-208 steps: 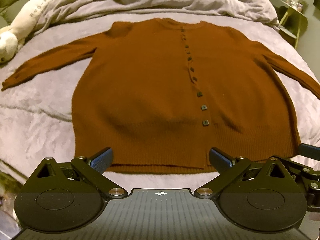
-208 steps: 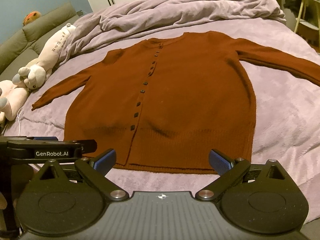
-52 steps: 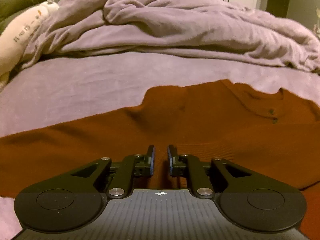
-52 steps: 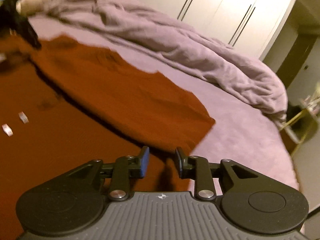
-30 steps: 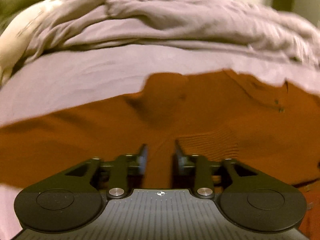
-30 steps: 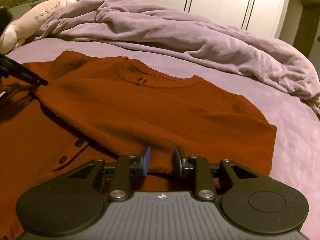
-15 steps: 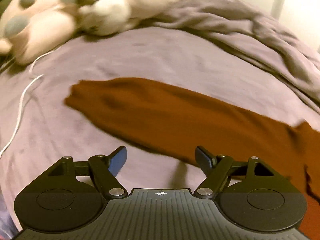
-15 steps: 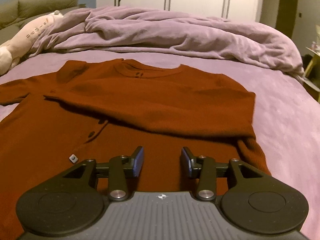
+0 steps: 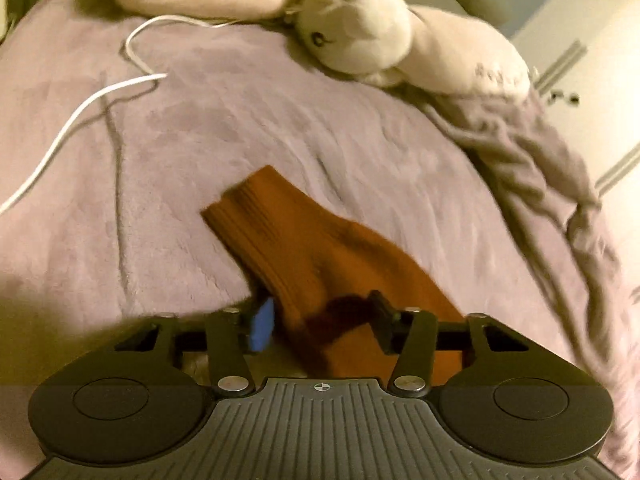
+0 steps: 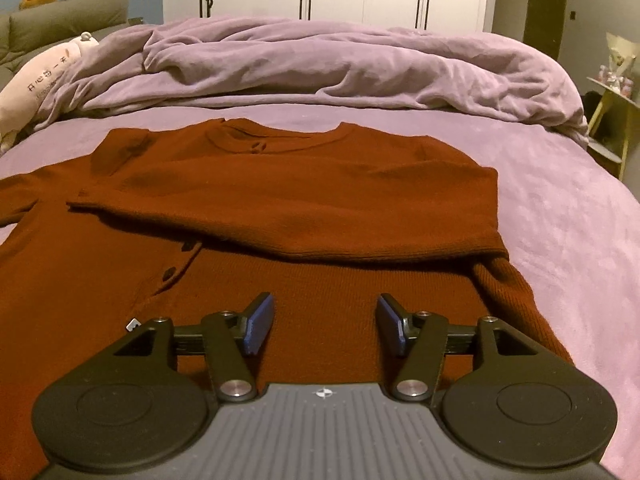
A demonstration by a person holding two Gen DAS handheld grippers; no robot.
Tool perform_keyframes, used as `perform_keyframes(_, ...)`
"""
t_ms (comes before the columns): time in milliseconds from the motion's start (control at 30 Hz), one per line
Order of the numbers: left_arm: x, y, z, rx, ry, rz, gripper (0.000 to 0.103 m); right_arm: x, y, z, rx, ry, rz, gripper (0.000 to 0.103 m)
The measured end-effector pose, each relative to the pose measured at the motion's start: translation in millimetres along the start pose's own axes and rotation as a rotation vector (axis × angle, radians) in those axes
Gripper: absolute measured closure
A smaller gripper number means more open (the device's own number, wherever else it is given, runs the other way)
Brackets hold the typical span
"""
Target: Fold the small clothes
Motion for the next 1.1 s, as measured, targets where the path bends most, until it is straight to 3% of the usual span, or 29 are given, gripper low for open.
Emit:
perform_keyframes(67, -6.0, -3.3, 2.3, -0.011, -0.012, -0.034, 0.091, -1.1, -0.1, 0.2, -0.001, 0.004, -0.004, 0.045)
perform_keyframes(167, -8.1, -5.9, -0.2, -0.014, -0.008, -0.034, 0.094, -0.7, -0.8, -0.3, -0.004, 0.002, 0.009, 0.045)
perform_keyframes(300, 25.7, 4.1, -29.4, 0.05, 0.017, 0.127, 0.095, 1.6, -2.5, -2.4, -0.005, -0.011, 0.022, 0.045)
perform_keyframes(367, 59.7, 15.4, -51.2, 0.066, 0.111, 0.232, 0.095, 4.1, -3.3, -4.8, -0.004, -0.023, 0.037, 0.045)
perform_keyframes(467, 118.2, 45.8, -86.4, 0.041, 0.311, 0.365, 0.095, 6.6, -2.4, -11.0, 0.002, -0.041, 0.059, 0.045)
perform_keyframes(600, 199.9, 120.9, -126.6, -0.008, 0.545, 0.595, 0.095, 9.4, -2.5, -21.2, 0.019, -0.055, 0.079, 0.045)
perform_keyframes(667, 231.2, 168.9, -132.4, -0.054, 0.605, 0.724, 0.091, 11.5, -3.2, -25.3, 0.028, -0.063, 0.09, 0.045)
perform_keyframes(700, 242.2, 193.8, -130.9, -0.076, 0.614, 0.786, 0.088, 13.0, -3.6, -27.9, 0.032, -0.066, 0.095, 0.045)
perform_keyframes(767, 252.8, 242.3, -119.8, -0.142, 0.597, 0.895, 0.067, 16.5, -4.9, -31.1, 0.033, -0.07, 0.101, 0.045)
perform_keyframes(867, 245.8, 282.7, -101.0, -0.203, 0.507, 0.985, 0.068, 22.8, -8.8, -36.9, 0.034, -0.08, 0.104, 0.045)
perform_keyframes(933, 230.6, 286.5, -95.0, -0.176, 0.438, 0.992, 0.067, 28.4, -14.2, -38.6, 0.03, -0.11, 0.112, 0.045)
perform_keyframes(1033, 206.7, 279.8, -90.7, -0.151, 0.367, 0.983, 0.056, 29.9, -25.9, -30.1, 0.011, -0.184, 0.139, 0.045)
perform_keyframes(1100, 192.0, 268.9, -85.6, -0.134, 0.305, 0.968, 0.054, 22.2, -37.1, -19.5, -0.003, -0.248, 0.161, 0.045)
Point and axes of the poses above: each gripper's, at about its wrist camera, not at the fingertips, and z roughly the way its jaws point, x to its right, y to its underside, the point moved 1 cm from there along z, roughly the way its jaws point, and after that the axes turned 2 degrees about -y, right-handed, at the moved point
